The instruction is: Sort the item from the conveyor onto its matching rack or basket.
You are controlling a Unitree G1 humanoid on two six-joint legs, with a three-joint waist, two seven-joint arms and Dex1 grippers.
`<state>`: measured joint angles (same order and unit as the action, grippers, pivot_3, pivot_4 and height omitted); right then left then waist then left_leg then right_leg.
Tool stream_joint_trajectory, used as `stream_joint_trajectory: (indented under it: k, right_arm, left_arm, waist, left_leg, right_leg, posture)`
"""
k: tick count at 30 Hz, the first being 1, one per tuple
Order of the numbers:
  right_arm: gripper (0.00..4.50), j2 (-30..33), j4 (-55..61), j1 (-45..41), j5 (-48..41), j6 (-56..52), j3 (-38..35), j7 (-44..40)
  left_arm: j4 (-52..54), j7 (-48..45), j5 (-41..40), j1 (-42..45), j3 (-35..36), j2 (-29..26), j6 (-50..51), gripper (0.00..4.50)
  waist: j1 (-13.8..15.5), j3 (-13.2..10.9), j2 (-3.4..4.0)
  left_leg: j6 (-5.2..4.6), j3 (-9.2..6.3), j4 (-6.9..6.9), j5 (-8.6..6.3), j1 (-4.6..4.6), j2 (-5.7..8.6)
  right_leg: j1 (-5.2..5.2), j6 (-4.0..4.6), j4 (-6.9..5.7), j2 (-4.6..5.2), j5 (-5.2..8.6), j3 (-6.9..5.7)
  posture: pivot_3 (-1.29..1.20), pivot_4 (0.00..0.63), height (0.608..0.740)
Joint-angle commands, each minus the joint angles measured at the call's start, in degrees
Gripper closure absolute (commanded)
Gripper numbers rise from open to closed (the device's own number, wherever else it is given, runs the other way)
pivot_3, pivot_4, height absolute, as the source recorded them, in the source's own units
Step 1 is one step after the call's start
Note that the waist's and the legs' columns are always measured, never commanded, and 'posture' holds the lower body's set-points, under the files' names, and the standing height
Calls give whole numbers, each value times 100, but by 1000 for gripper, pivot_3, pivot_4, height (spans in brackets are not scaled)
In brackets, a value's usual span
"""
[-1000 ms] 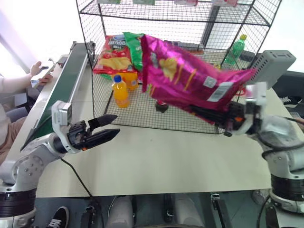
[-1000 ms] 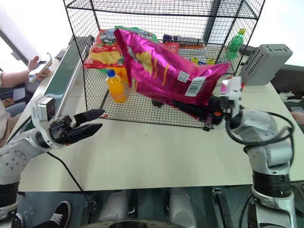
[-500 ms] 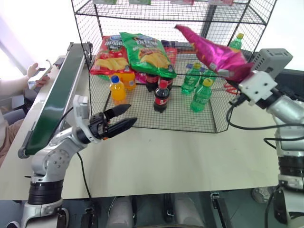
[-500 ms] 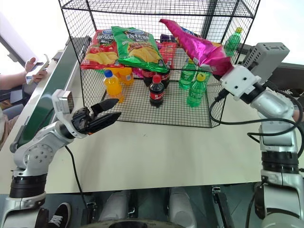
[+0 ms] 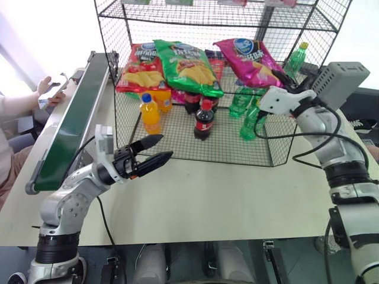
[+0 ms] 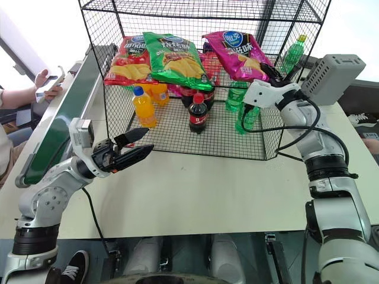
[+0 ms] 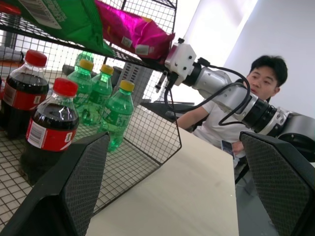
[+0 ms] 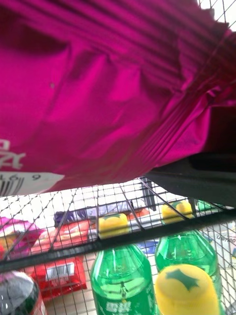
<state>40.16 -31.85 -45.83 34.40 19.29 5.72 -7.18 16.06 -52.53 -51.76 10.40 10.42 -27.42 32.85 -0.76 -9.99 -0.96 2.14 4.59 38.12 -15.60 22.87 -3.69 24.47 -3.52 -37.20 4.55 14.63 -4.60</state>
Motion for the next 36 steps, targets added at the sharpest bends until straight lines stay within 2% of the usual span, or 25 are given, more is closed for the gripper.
stream_joint_trajectory:
  k: [1,2,3,5,6,8,9,10,14,15,20,23,28,31,36]
  right_arm:
    - [3763,-12,-9,-187,-330,-227,-136,-110]
    - [3234,-36,60,-189,-454,-255,-154,-223]
    - [2951,-34,145,-181,-522,-257,-150,-290]
    - [2083,-86,413,-131,-816,-300,-220,-490]
    - [1395,-68,533,-110,-912,-313,-240,-584]
    - [556,-65,779,-62,-1295,-355,-314,-963]
    - [146,-89,887,-36,-1552,-449,-376,-1190]
    - [60,-112,985,-16,-1837,-507,-424,-1450]
    - [60,-33,1439,72,-2660,-1056,-590,-2341]
    - [60,51,1436,74,-2594,-952,-526,-2401]
    - [60,-239,1972,191,-3601,-1516,-707,-3021]
    - [60,-334,2168,312,-3933,-1756,-767,-3193]
    - [60,-357,2188,326,-3933,-1645,-816,-3076]
    - [854,-393,2129,294,-3903,-1561,-779,-3086]
    - [3179,-364,2119,275,-3694,-1299,-664,-3078]
  left_arm:
    - [280,24,-1,-65,80,-3,-143,0]
    - [286,28,-35,-82,82,-7,-110,0]
    - [298,38,-46,-96,81,-17,-88,0]
    - [275,41,-5,-99,72,-21,-115,0]
    - [276,36,16,-103,60,-27,-124,0]
    - [276,32,-1,-113,61,-20,-116,0]
    - [271,40,-39,-111,72,-8,-90,0]
    - [271,40,-39,-110,68,-7,-83,0]
    - [241,-38,128,-132,-50,-25,-161,0]
    - [197,-20,125,-107,-41,-4,-163,0]
    - [197,-50,146,-124,-75,-2,-152,0]
    - [244,-28,186,-165,-87,5,-172,0]
    - [267,-52,255,-218,-96,-6,-194,0]
    - [240,-54,316,-225,-88,-24,-218,0]
    - [294,-22,316,-199,-93,1,-183,0]
  waist:
    - [-5,0,0]
    - [-6,0,0]
    - [-6,0,0]
    - [-15,0,-1]
    - [-20,0,-1]
    - [-31,0,-1]
    - [-31,0,-1]
    - [-28,0,-1]
    - [-5,0,0]
    - [-2,0,0]
    - [2,0,0]
    - [-3,-1,1]
    - [4,-1,1]
    - [5,-1,1]
    - [5,-1,2]
  left_leg:
    - [-5,-1,0,-3,0,0]
    - [-6,-2,0,-3,-1,-1]
    - [-7,-2,0,-4,-2,-1]
    - [-8,-2,0,-4,-3,-1]
    - [-8,-1,0,-4,-3,-2]
    - [-9,-1,-1,-5,-5,-3]
    - [-9,-2,-2,-5,-6,-3]
    - [-10,-3,-3,-5,-6,-4]
    - [-11,-1,-3,-6,-5,-4]
    - [-11,-2,-2,-6,-4,-4]
    - [-13,-2,-2,-7,-4,-4]
    - [-14,-2,-3,-8,-4,-4]
    - [-14,-2,-3,-8,-3,-4]
    - [-14,-2,-3,-8,-3,-4]
    - [-14,-2,-3,-8,-3,-3]
  right_leg:
    - [0,0,-1,0,0,0]
    - [0,0,-1,-1,0,0]
    - [0,0,-2,-1,0,0]
    - [-1,0,-2,-2,0,0]
    - [-2,0,-2,-2,0,0]
    - [-2,0,-3,-4,0,0]
    - [-2,0,-3,-5,0,0]
    - [-2,0,-3,-6,0,0]
    - [-2,0,-3,-5,0,-1]
    - [-2,0,-2,-5,0,-1]
    - [-2,0,-2,-5,0,-2]
    - [-1,0,-2,-5,0,-3]
    - [-1,0,-2,-4,0,-4]
    - [-1,0,-2,-5,0,-4]
    - [-1,0,-2,-5,0,-4]
  posture:
    - [0,150,740]
    - [0,150,740]
    - [0,150,740]
    - [0,150,740]
    - [0,150,740]
    - [0,150,740]
    - [0,150,740]
    - [0,150,740]
    - [0,150,740]
    - [0,150,740]
    - [0,150,740]
    - [0,150,740]
    - [0,150,740]
    - [0,150,740]
    - [0,150,740]
